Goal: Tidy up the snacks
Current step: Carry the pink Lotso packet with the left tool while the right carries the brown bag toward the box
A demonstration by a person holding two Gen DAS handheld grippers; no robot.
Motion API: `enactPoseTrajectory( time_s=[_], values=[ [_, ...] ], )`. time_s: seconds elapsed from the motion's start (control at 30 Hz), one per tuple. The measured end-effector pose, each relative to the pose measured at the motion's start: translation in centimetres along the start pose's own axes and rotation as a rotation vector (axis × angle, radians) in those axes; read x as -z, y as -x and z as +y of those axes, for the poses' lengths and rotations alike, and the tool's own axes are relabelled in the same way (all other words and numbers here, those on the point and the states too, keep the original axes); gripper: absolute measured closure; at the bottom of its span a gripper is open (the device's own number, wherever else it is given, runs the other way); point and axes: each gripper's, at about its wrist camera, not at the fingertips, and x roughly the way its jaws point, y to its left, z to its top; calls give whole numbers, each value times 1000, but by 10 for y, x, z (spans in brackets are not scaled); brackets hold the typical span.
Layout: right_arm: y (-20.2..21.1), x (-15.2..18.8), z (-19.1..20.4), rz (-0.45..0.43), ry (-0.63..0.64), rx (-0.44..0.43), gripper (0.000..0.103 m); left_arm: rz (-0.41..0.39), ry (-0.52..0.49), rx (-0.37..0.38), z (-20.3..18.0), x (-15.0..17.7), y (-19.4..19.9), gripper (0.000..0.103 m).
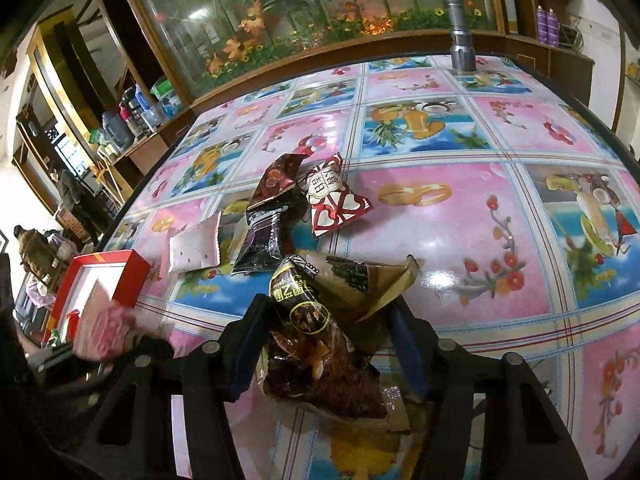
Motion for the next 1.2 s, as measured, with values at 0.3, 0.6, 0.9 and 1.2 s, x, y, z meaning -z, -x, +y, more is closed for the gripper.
enactPoseTrajectory(
  time_s=[0.3,0.6,0.9,1.2],
  values=[
    [-1,0,-3,12,-33,-65,51,14,23,47,-3,23,14,84],
    [-4,2,-3,45,-81,-197,53,-43,27,52,1,32,46,83],
    [-4,3,-2,46,-115,-281,53,-95,104,34,34,43,72,83],
    [-4,7,11,58,-198,-549,54,-182,177,-37,77,51,106,83]
  ],
)
